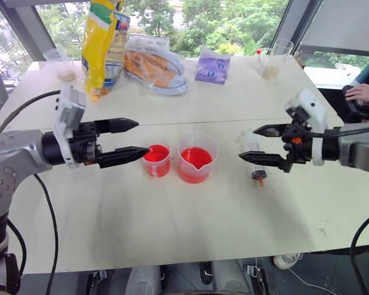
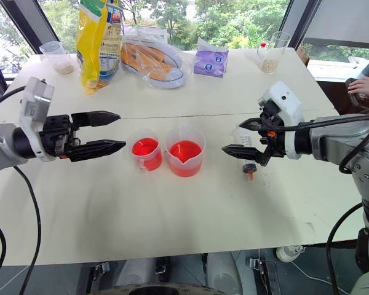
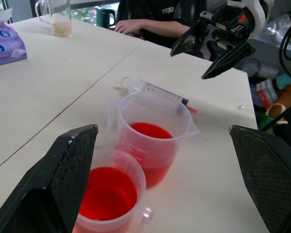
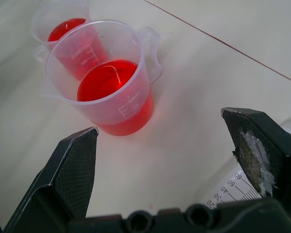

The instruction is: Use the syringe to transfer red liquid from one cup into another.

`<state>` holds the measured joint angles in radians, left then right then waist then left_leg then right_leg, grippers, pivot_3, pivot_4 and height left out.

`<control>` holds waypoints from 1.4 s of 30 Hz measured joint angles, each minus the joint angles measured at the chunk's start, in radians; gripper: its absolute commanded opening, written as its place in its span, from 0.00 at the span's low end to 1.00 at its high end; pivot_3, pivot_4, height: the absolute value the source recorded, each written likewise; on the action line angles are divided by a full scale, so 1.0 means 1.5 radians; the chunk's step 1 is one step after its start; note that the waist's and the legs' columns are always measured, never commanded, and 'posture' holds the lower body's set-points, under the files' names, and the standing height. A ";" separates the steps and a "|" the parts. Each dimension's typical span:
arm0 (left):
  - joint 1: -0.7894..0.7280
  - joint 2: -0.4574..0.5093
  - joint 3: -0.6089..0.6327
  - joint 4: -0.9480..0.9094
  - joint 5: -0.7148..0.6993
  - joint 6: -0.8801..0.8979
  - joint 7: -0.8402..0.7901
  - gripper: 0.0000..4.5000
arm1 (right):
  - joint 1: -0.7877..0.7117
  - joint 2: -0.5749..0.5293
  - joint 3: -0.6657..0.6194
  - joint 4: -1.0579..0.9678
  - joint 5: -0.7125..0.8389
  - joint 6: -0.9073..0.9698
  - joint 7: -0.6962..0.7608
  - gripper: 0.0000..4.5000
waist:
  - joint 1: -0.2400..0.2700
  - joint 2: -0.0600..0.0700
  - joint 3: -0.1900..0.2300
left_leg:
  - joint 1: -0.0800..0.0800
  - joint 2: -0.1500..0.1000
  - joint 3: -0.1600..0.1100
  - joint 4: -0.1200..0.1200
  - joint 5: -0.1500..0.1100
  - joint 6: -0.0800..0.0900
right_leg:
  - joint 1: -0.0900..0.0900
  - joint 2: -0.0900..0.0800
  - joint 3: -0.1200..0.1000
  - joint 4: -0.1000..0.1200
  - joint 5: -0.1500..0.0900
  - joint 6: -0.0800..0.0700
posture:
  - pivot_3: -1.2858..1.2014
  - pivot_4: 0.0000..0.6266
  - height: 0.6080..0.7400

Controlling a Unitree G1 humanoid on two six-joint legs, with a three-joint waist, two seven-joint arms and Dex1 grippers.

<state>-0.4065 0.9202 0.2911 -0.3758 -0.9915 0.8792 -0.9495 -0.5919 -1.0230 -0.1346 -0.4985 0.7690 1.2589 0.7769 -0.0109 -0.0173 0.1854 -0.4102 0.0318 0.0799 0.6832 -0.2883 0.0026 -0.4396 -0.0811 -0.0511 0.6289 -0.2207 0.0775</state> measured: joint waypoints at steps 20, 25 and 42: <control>-0.023 -0.016 -0.005 0.008 0.001 -0.009 0.006 1.00 | 0.022 -0.024 0.034 0.036 -0.009 0.012 -0.006 0.99 | 0.000 0.000 0.000 | 0.000 0.000 0.000 0.000 0.000 0.000 | 0.000 0.000 0.000 0.000 0.000 0.000 | 0.52 0.24 1.00; -0.024 -0.022 -0.020 0.008 0.003 -0.012 0.010 1.00 | -0.093 -0.013 0.118 0.138 -0.040 0.105 -0.037 0.99 | -0.003 0.000 0.000 | 0.001 0.000 0.001 0.000 0.000 0.000 | 0.000 0.000 0.001 0.001 -0.001 -0.002 | 0.52 0.24 1.00; -0.014 -0.070 -0.051 -0.013 0.030 -0.030 0.038 1.00 | -0.420 0.226 0.325 0.714 -0.234 0.199 -0.126 0.99 | -0.002 0.000 0.000 | -0.001 -0.001 0.001 0.000 0.000 0.000 | -0.001 0.000 0.001 0.001 0.000 0.000 | 0.52 0.24 1.00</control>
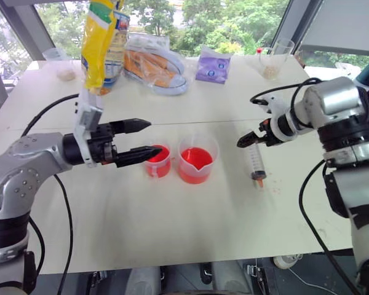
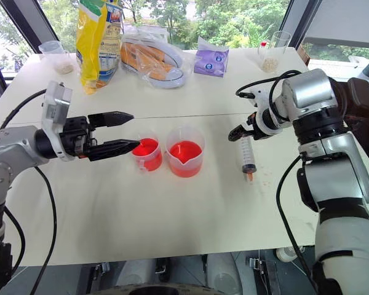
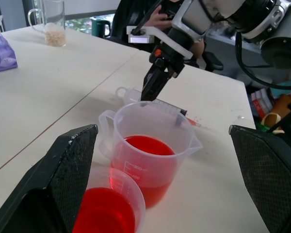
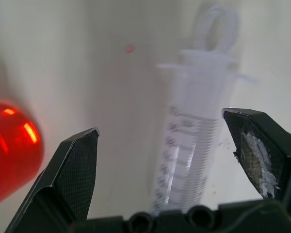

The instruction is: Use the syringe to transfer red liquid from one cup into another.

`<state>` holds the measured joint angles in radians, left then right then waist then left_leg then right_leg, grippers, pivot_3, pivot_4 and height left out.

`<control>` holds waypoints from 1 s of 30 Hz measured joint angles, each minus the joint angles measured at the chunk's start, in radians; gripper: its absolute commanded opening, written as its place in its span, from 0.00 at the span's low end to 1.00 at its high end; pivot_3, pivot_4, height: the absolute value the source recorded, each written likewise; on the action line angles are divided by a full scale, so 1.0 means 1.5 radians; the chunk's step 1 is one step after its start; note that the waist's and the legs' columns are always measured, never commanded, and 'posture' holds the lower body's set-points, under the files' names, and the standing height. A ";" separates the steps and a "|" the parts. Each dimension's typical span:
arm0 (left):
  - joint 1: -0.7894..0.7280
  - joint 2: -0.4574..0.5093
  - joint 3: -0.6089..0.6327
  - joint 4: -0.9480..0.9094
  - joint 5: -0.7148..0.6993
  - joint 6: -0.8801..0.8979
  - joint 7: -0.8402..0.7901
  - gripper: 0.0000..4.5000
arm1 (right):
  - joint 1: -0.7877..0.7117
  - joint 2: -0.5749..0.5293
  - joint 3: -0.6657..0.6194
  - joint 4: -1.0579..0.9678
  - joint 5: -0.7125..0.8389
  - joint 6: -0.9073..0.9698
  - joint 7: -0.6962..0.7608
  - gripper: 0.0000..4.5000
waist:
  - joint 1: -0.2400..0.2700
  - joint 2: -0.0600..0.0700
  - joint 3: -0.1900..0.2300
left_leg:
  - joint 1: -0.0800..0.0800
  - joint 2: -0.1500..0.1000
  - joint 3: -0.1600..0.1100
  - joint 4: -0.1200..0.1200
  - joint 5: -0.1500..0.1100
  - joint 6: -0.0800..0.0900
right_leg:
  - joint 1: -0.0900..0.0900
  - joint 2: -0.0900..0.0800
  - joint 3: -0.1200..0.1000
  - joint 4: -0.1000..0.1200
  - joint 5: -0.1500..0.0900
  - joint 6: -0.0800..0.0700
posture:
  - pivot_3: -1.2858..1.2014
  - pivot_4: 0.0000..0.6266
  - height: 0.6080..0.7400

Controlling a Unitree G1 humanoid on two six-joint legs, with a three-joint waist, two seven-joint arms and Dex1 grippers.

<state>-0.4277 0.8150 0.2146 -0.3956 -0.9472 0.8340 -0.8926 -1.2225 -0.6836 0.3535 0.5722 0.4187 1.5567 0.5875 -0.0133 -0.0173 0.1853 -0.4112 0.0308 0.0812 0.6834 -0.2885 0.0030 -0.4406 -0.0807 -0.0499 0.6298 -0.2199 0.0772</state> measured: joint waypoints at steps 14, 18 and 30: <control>0.052 -0.007 0.031 -0.054 -0.007 0.000 0.054 1.00 | -0.045 0.103 0.043 0.228 -0.138 -0.152 0.050 0.87 | -0.004 -0.001 0.000 | 0.001 0.000 0.000 0.000 0.000 0.000 | 0.001 0.000 0.000 0.000 0.000 0.000 | 0.52 0.24 1.00; 0.055 -0.007 0.033 -0.059 -0.015 0.000 0.060 1.00 | -0.046 0.109 0.044 0.255 -0.175 -0.180 0.061 0.46 | -0.004 -0.001 0.000 | 0.002 0.000 0.000 0.000 0.000 -0.001 | 0.001 0.000 0.000 0.000 0.000 0.000 | 0.52 0.24 1.00; -0.002 0.004 0.018 -0.010 -0.001 -0.014 0.024 1.00 | -0.014 0.066 -0.016 0.059 -0.154 -0.067 0.111 0.31 | 0.001 0.001 0.001 | 0.000 0.000 0.000 0.000 0.000 -0.001 | 0.000 0.000 0.000 0.001 0.000 0.000 | 0.52 0.24 1.00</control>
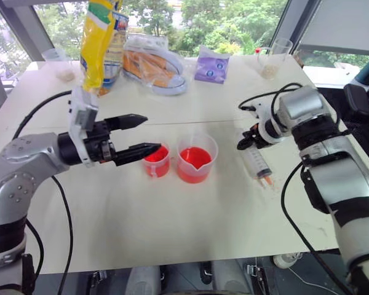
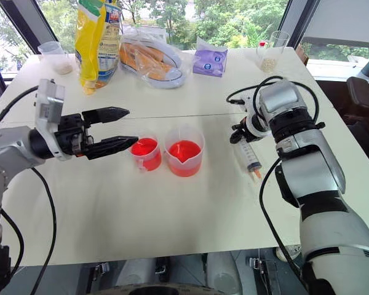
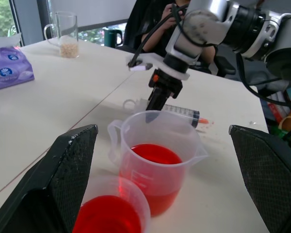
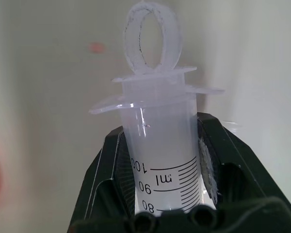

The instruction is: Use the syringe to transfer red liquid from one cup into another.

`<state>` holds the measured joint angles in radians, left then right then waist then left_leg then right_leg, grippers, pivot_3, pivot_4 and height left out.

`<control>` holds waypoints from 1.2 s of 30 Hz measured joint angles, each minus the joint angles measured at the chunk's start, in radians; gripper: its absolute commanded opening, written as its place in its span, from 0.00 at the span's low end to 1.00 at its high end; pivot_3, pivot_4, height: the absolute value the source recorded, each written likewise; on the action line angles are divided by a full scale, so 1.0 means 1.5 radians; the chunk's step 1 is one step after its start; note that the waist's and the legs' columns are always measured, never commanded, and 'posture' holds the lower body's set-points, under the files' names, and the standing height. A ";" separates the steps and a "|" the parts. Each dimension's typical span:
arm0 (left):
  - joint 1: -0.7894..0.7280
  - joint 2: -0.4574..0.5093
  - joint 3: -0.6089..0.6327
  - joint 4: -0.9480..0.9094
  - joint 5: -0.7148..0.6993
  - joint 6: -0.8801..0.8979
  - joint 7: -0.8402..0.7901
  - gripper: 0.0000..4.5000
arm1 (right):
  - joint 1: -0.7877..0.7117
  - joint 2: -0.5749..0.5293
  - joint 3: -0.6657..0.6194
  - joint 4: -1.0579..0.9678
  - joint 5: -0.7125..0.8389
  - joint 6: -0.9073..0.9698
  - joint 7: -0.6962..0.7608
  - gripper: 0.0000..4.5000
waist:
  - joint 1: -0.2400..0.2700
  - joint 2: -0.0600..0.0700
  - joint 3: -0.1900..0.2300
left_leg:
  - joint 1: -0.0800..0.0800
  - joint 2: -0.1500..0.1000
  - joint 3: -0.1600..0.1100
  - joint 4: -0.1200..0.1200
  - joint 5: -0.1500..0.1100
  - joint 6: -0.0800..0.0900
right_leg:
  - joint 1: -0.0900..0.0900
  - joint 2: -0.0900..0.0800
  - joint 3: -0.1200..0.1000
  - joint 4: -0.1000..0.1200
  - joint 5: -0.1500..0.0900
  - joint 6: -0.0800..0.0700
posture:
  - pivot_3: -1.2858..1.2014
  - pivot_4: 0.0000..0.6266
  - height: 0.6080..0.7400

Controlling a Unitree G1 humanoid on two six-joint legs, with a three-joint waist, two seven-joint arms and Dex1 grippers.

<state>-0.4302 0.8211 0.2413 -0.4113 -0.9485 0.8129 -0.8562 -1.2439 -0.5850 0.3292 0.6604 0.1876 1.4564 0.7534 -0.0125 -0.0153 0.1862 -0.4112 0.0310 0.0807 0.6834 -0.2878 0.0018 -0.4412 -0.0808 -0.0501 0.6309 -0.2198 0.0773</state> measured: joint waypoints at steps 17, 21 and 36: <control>-0.201 -0.012 -0.079 0.172 0.062 -0.026 -0.129 1.00 | 0.140 0.244 -0.536 -0.692 0.322 -0.091 -0.076 0.31 | -0.001 0.000 0.000 | 0.000 0.000 -0.001 0.000 0.000 0.000 | 0.001 0.000 -0.002 0.000 0.000 0.000 | 0.52 0.24 1.00; -0.222 -0.013 -0.093 0.197 0.074 -0.025 -0.149 1.00 | 0.241 0.280 -0.503 -0.723 0.337 -0.178 -0.099 0.31 | -0.001 0.000 0.000 | 0.001 0.000 -0.001 0.000 0.000 -0.001 | 0.001 0.000 -0.002 0.000 0.000 0.000 | 0.52 0.24 1.00; -0.299 -0.058 -0.123 0.218 0.077 0.002 -0.176 1.00 | 0.549 0.276 -0.218 -0.682 0.165 -0.648 -0.052 0.31 | -0.001 0.000 0.000 | 0.001 0.000 -0.001 0.000 0.001 -0.001 | 0.001 0.001 -0.001 0.000 0.000 0.000 | 0.52 0.24 1.00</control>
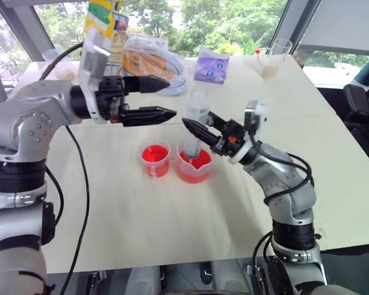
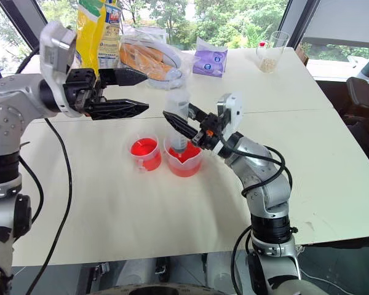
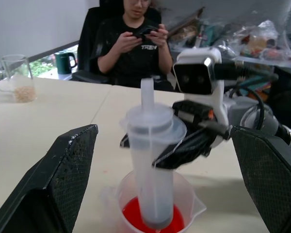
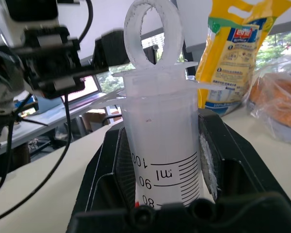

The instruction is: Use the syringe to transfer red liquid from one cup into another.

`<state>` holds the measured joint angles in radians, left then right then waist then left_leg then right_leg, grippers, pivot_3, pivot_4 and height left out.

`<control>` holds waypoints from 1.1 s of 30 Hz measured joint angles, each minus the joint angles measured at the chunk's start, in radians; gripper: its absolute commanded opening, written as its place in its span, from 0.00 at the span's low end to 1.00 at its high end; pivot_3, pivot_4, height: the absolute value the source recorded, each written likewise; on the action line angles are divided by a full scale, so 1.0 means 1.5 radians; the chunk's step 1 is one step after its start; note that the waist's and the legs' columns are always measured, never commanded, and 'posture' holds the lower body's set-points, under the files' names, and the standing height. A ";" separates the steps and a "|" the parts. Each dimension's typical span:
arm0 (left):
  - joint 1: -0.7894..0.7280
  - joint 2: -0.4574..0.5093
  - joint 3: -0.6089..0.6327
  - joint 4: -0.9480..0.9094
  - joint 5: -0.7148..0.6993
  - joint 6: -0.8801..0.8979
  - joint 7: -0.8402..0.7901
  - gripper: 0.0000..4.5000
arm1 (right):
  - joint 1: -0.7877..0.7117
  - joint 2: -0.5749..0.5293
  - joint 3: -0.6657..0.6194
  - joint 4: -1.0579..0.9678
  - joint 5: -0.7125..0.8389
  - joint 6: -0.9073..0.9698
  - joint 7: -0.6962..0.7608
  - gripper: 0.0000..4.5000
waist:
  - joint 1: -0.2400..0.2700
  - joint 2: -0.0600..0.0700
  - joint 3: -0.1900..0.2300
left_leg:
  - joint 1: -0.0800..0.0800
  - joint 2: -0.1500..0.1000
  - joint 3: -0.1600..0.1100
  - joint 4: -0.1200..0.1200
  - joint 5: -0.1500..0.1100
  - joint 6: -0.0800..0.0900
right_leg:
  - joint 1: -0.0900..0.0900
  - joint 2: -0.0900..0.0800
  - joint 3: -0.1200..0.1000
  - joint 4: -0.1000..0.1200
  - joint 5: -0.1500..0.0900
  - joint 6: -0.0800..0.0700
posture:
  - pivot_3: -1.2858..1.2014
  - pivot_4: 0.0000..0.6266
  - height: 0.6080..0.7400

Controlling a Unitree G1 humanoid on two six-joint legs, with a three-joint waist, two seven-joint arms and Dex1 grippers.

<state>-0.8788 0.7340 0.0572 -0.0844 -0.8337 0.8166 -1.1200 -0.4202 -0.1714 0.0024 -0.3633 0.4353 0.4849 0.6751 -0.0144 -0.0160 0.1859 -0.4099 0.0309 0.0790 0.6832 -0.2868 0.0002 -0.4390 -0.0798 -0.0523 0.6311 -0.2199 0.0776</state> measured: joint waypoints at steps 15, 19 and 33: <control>0.000 -0.060 -0.048 0.003 0.058 -0.018 0.003 1.00 | 0.034 -0.035 0.063 0.030 -0.051 -0.082 -0.005 0.31 | 0.001 0.000 0.000 | 0.000 0.000 0.000 0.000 0.000 0.000 | 0.000 0.000 0.000 0.000 0.000 0.000 | 0.52 0.24 1.00; 0.000 -0.070 -0.050 0.005 0.070 -0.016 0.011 1.00 | 0.034 -0.038 0.066 0.031 -0.053 -0.084 -0.007 0.31 | 0.001 0.000 0.000 | 0.000 0.000 0.000 0.000 0.000 0.000 | 0.000 0.000 0.000 0.000 0.000 0.000 | 0.52 0.24 1.00; 0.009 -0.096 -0.067 0.023 0.100 -0.012 0.021 0.12 | 0.034 -0.052 0.073 0.035 -0.054 -0.085 -0.011 0.31 | 0.001 0.000 0.000 | 0.000 0.000 0.000 0.000 0.000 0.000 | 0.000 0.000 0.000 0.000 0.000 0.000 | 0.52 0.24 1.00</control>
<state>-0.8645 0.5895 -0.0439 -0.0495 -0.6841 0.7982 -1.0879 -0.3698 -0.2494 0.1116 -0.3115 0.3543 0.3578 0.6589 -0.0125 -0.0160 0.1859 -0.4093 0.0309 0.0786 0.6836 -0.2866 0.0000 -0.4383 -0.0796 -0.0523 0.6313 -0.2199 0.0776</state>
